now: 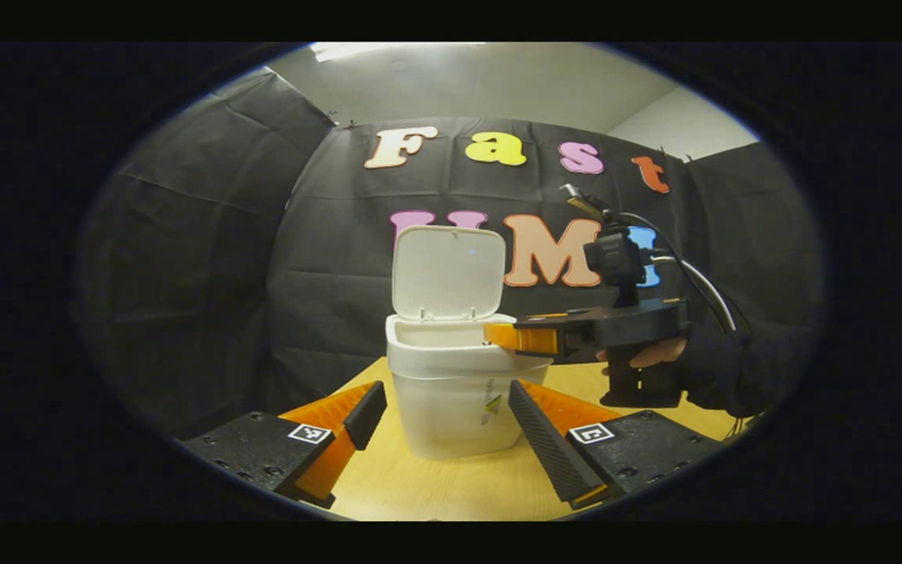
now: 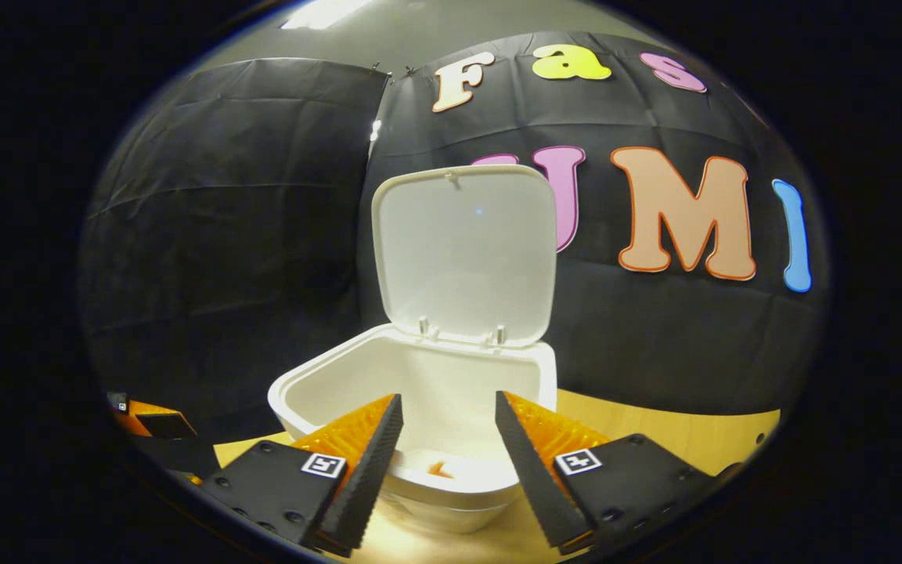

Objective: Press the lid of the desktop garbage bin to open it, pick up the crumpled paper on the desktop and throw it into the bin, then pick up the pop can on the desktop and drop it into the bin, and finally close the garbage bin lid.

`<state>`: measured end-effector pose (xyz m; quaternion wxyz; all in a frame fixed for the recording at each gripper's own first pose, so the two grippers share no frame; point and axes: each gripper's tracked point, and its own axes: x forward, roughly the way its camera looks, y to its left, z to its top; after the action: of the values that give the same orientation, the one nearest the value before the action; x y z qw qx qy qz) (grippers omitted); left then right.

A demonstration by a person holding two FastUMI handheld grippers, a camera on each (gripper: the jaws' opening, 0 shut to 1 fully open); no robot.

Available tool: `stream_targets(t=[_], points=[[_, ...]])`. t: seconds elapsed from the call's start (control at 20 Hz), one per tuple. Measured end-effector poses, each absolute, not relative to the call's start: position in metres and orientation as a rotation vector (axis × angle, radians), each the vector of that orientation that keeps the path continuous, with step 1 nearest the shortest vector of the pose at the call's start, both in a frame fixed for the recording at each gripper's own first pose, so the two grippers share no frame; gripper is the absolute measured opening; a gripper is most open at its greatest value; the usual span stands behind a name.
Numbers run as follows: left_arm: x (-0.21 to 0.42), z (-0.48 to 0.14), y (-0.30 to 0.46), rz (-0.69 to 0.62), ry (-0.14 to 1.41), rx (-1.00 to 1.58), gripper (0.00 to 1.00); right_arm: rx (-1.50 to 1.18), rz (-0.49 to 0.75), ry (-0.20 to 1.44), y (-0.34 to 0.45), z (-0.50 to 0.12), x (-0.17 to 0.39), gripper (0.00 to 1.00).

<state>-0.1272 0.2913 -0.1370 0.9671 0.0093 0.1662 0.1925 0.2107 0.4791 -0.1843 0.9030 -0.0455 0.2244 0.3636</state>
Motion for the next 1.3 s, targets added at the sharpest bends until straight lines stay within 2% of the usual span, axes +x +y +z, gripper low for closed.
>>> stream_targets(t=[0.1, 0.2, 0.25, 0.4, 0.55, 0.9, 1.3], points=[[-0.122, -0.150, 0.280, 0.357, 0.348, 0.012, 0.93, -0.070, 0.745, 0.430, 0.466, -0.166, 0.208, 0.99], [-0.111, -0.163, 0.259, 0.320, 0.361, -0.004, 0.94, -0.049, 0.709, 0.360, 0.438, -0.137, 0.210, 1.00], [-0.106, -0.171, 0.248, 0.301, 0.370, -0.014, 0.94, -0.042, 0.685, 0.321, 0.420, -0.122, 0.210, 0.97], [-0.095, -0.198, 0.215, 0.246, 0.392, -0.043, 0.94, -0.035, 0.595, 0.220, 0.354, -0.082, 0.211, 0.97], [-0.081, -0.229, 0.179, 0.184, 0.421, -0.057, 0.94, -0.042, 0.479, 0.184, 0.277, -0.060, 0.205, 0.97], [-0.065, -0.307, 0.113, 0.083, 0.510, -0.047, 0.95, -0.118, 0.217, 0.218, 0.121, -0.055, 0.179, 0.96], [-0.048, -0.373, 0.084, 0.077, 0.560, -0.050, 0.94, -0.227, 0.098, 0.277, 0.043, -0.063, 0.136, 0.96]])
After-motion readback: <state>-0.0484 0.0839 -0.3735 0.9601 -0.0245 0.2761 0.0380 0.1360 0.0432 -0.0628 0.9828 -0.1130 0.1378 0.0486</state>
